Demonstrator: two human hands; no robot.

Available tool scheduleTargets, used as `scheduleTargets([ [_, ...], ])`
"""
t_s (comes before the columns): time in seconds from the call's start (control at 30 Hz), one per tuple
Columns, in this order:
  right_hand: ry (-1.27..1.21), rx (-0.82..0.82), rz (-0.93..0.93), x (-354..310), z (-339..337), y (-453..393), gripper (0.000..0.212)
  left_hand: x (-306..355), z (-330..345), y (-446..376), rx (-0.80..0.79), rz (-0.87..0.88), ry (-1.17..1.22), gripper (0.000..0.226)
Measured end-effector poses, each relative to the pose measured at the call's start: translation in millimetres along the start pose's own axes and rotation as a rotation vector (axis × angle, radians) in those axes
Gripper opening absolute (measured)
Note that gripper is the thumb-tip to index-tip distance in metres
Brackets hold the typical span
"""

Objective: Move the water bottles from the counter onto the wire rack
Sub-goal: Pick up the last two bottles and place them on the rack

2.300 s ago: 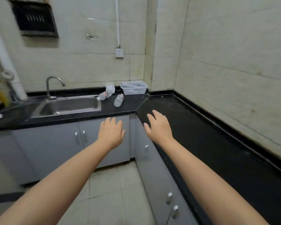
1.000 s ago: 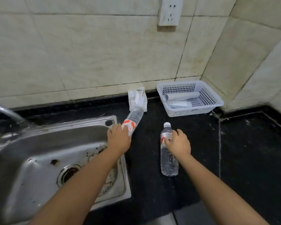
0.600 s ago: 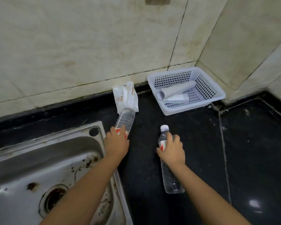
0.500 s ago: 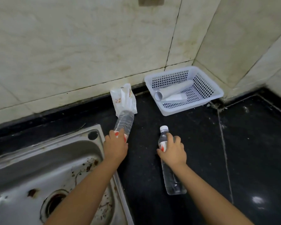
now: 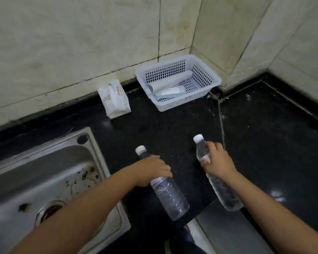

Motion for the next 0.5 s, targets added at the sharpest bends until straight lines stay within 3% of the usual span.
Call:
scheduleTargets([
  [0.07,-0.013,-0.027,0.035,14.5,-1.5,0.6,0.055,18.9,-2.7,-15.4,0.023,0.12,-0.03,0.041],
  [0.13,-0.03,-0.047,0.065,23.4,-0.2,0.2,0.055,19.3,-0.7,-21.3,0.145,0.119,-0.047,0.045],
  [0.2,-0.033,-0.025,0.06,26.2,2.5,0.8,0.057,9.6,2.5,-17.4,0.297,-0.062,0.079,0.053],
  [0.27,-0.008,0.013,0.027,25.7,5.3,2.1,0.059,0.1,-0.8,-6.2,0.459,-0.358,0.301,0.045],
  [0.37,-0.041,0.048,0.043,29.0,8.5,1.3,0.059,-3.0,8.0,-5.0,0.528,-0.805,0.509,0.04],
  [0.5,-0.028,0.087,0.034,30.6,8.2,-3.1,0.061,11.5,6.0,-35.4,0.471,-1.0,0.434,0.064],
])
Point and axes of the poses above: each hand's wrist, its own y-axis away from the middle knuckle, its own z-axis out of the palm, x = y × z, the point moved 6 cm from there along -y, towards the middle knuckle, and after that the axes turned 5 degrees about x, right-handed, at the moved point
